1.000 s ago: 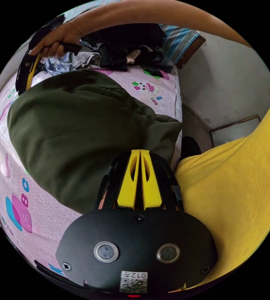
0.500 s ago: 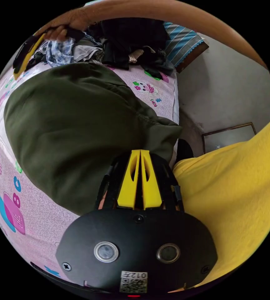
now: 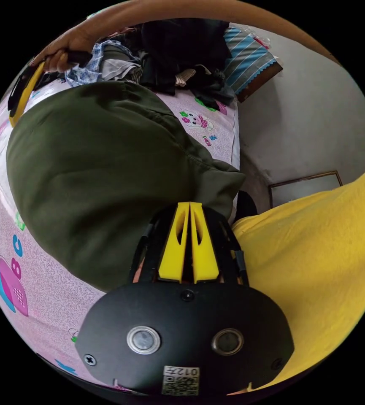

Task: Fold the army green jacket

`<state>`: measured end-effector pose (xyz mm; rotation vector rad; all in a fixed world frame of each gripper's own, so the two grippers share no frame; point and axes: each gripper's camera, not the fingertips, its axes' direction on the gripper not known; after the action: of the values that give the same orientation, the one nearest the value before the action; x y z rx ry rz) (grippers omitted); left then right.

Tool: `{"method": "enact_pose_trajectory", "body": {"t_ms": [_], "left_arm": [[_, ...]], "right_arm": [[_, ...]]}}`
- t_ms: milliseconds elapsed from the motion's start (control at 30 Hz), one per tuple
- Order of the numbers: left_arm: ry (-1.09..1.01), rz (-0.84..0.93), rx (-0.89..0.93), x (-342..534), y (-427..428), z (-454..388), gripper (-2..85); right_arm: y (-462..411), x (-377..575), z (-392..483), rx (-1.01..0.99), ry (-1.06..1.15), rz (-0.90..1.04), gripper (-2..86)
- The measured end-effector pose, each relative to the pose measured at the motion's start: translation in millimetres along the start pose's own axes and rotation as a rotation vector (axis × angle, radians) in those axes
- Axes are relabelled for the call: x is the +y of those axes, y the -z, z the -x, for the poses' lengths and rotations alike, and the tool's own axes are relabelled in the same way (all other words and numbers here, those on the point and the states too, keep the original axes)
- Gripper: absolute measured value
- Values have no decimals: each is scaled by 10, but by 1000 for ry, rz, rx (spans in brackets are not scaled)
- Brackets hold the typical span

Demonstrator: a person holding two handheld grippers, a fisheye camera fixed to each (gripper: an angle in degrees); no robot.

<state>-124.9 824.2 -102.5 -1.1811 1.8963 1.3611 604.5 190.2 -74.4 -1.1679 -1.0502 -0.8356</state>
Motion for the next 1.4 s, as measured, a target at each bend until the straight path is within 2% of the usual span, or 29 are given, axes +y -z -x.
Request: {"method": "enact_pose_trajectory", "body": {"t_ms": [133,167,233,300,500,633,733,867,933,1067,1233,1400], "left_arm": [[-6,10,22,-65,16,-20,-3],[-7,13,25,-76,18,-24,-3],[-6,21,28,-118,27,-54,-3],[1,25,28,-144,30,-83,-2],[-7,13,9,-210,43,-227,-2],[-32,4,-61,-254,57,-428,-2],[-94,10,-185,-294,45,-678,-1],[-156,8,-343,-343,1,-962,-1],[-162,13,-396,-387,-32,-1083,-1],[-123,10,-354,-446,-6,-1112,-1],[-66,-21,-240,-552,247,-1125,-2],[9,-147,-373,-666,793,-999,-2]], "right_arm": [[-285,83,355,48,152,134,1],[-442,123,365,137,145,189,0],[-523,216,353,320,90,161,-1],[-367,410,430,505,5,21,-1],[8,1504,1061,316,64,-174,-1],[-322,2104,1240,350,90,-169,-1],[-816,2211,940,478,-37,-44,-1],[-1140,2306,396,262,-263,-67,-1],[-1139,2376,328,216,-279,-70,-1],[-882,2746,505,243,-239,-164,0],[-901,3451,952,154,-138,-200,-1],[-1325,4136,1277,156,-118,-221,-1]]}}
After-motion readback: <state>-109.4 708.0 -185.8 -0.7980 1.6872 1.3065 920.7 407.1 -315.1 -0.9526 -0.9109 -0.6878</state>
